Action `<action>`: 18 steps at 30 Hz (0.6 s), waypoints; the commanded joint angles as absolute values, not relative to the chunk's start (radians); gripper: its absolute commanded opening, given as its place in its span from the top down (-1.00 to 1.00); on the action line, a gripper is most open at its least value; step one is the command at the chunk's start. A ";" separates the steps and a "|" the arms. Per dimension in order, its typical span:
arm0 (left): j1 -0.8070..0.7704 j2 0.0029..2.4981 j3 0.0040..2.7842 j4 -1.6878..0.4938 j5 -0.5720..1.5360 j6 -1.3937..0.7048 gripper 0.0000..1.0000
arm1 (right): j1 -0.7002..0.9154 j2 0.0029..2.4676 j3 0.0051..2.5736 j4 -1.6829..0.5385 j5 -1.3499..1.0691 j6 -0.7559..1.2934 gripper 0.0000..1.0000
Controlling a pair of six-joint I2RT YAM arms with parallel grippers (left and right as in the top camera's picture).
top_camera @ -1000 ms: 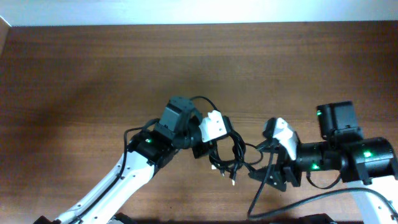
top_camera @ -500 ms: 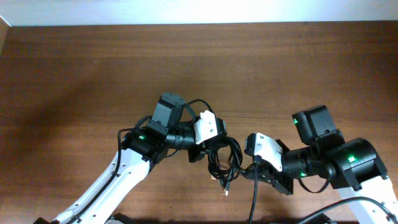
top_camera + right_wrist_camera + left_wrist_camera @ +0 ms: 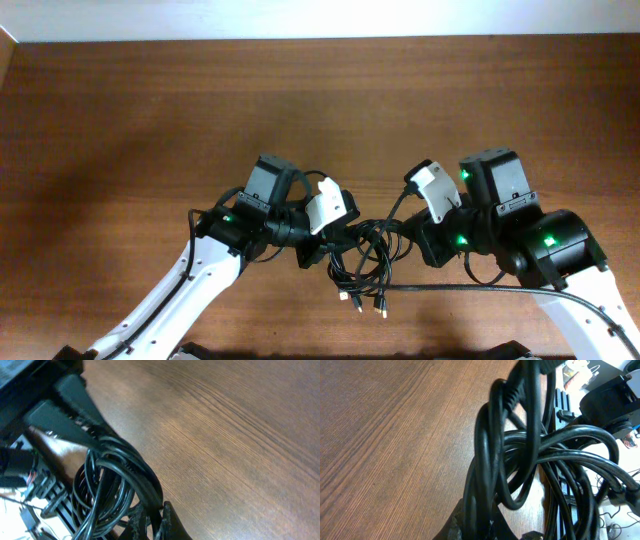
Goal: Untangle cables
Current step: 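Reach the right gripper toward the hanging cable loops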
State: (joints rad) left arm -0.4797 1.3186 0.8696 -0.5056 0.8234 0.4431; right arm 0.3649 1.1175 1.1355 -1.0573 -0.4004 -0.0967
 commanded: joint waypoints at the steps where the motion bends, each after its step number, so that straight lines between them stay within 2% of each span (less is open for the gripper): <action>1: -0.488 1.309 0.881 -0.517 1.010 0.460 1.00 | 0.353 1.124 1.150 -1.020 -0.146 0.118 0.92; 9: -0.488 1.309 0.881 -0.491 0.924 0.168 1.00 | 0.353 1.123 1.150 -1.003 -0.145 0.133 0.88; 10: -0.488 1.309 0.881 -0.492 0.928 0.168 1.00 | 0.353 1.123 1.150 -0.992 -0.145 0.133 0.69; 11: -0.488 1.309 0.881 -0.492 0.930 0.168 1.00 | 0.353 1.123 1.150 -0.980 -0.144 0.133 0.61; 13: -0.488 1.309 0.881 -0.492 0.996 0.169 1.00 | 0.353 1.123 1.150 -0.969 -0.107 0.133 0.54; 15: -0.488 1.309 0.881 -0.491 0.999 0.170 1.00 | 0.353 1.123 1.150 -0.969 -0.108 0.133 0.56; 18: -0.488 1.309 0.881 -0.492 0.923 0.169 1.00 | 0.353 1.122 1.150 -1.021 -0.127 0.141 0.53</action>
